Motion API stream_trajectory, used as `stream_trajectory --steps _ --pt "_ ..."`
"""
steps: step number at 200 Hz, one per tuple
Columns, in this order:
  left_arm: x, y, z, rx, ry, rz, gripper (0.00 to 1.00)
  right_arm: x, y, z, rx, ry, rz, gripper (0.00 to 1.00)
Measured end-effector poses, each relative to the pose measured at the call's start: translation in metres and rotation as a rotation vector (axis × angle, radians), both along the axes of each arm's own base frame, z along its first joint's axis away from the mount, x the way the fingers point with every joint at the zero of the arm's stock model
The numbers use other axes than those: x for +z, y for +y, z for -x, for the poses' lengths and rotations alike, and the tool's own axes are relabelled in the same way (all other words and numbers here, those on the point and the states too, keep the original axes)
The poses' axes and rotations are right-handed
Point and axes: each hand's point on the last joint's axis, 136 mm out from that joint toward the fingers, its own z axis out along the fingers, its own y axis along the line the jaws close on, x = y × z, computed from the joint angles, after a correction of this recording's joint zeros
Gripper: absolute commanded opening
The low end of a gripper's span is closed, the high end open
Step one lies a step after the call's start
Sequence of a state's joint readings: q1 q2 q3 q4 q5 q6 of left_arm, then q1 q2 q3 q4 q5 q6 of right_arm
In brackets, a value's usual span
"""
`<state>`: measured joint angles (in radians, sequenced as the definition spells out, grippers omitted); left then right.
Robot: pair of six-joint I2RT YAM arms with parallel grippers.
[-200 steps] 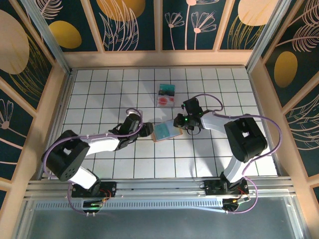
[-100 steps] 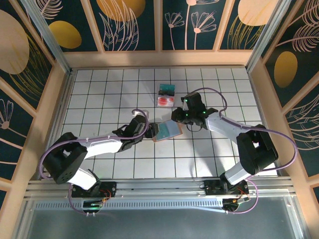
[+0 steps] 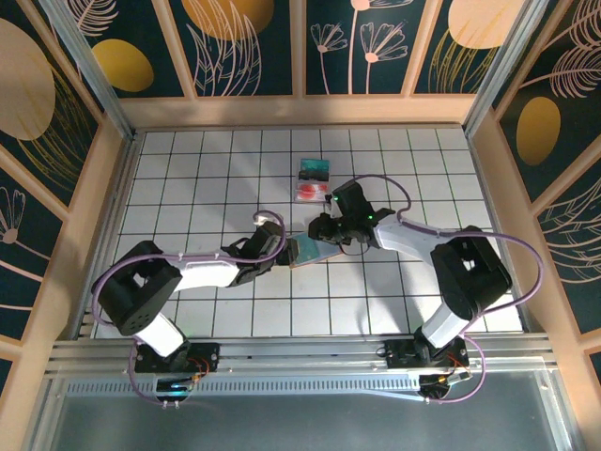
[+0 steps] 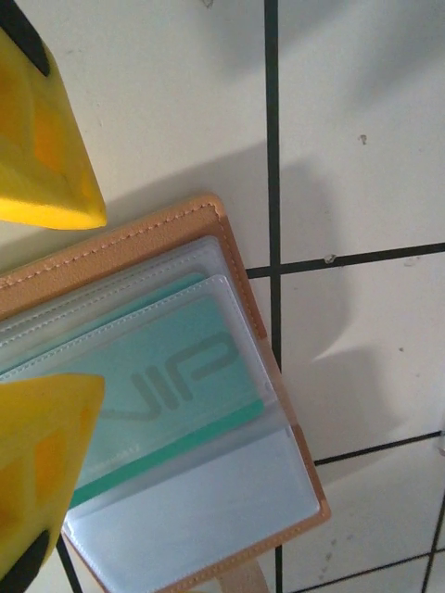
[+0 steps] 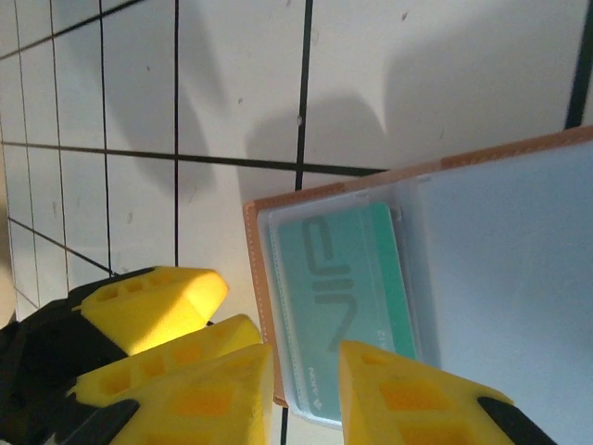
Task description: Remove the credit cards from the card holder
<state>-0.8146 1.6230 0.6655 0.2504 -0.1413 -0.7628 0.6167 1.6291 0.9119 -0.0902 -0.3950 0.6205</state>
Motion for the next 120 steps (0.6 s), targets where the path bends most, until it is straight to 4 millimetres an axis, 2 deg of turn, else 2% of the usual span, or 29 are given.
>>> stream_trajectory --steps 40,73,120 --pt "-0.008 -0.003 -0.004 -0.001 0.012 -0.018 0.42 -0.012 0.003 0.005 0.012 0.046 0.000 0.25" --pt "-0.015 -0.005 -0.005 -0.004 0.020 -0.036 0.37 -0.020 0.002 0.006 0.011 0.062 0.011 0.25" --pt "-0.015 -0.007 -0.013 0.009 0.006 -0.046 0.33 -0.033 -0.006 0.010 0.000 0.086 0.027 0.25"
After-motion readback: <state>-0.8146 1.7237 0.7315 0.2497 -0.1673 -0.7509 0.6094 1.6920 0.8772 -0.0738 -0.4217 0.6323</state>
